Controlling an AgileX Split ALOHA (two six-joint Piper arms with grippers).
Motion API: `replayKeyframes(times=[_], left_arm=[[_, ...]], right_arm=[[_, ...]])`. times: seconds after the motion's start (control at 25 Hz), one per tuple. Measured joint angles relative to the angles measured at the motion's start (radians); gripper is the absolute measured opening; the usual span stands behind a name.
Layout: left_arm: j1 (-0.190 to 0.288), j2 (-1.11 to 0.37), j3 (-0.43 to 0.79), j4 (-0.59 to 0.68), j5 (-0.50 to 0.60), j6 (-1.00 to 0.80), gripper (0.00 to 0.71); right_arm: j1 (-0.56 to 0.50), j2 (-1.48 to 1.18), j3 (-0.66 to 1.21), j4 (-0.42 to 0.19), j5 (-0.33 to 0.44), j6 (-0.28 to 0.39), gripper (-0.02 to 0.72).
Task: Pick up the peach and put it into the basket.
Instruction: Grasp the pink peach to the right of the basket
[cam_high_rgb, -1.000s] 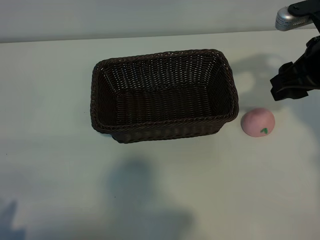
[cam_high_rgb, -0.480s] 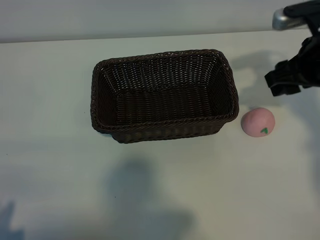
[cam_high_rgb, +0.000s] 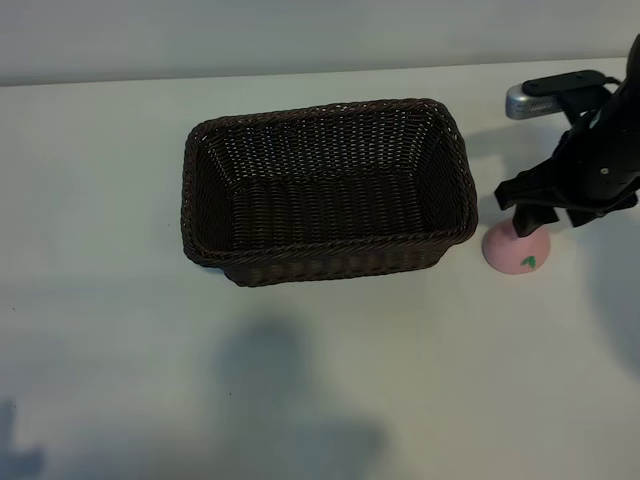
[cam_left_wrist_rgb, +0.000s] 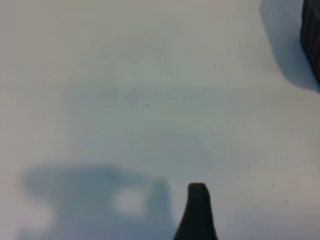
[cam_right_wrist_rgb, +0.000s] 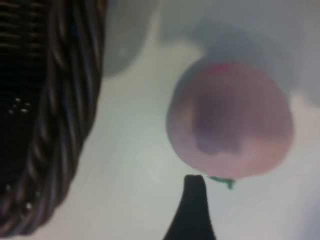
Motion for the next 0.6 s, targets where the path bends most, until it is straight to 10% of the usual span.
replayKeyframes(times=[0.36,0.6], left_arm=[[0.0,0.0,0.0,0.0,0.0,0.0,0.596],[0.0,0.0,0.0,0.0,0.0,0.0,0.596]], right_arm=[[0.0,0.065,0.0,0.035,-0.023,-0.032,0.57],[0.0,0.107,0.0,0.047,-0.023,-0.032,0.352]])
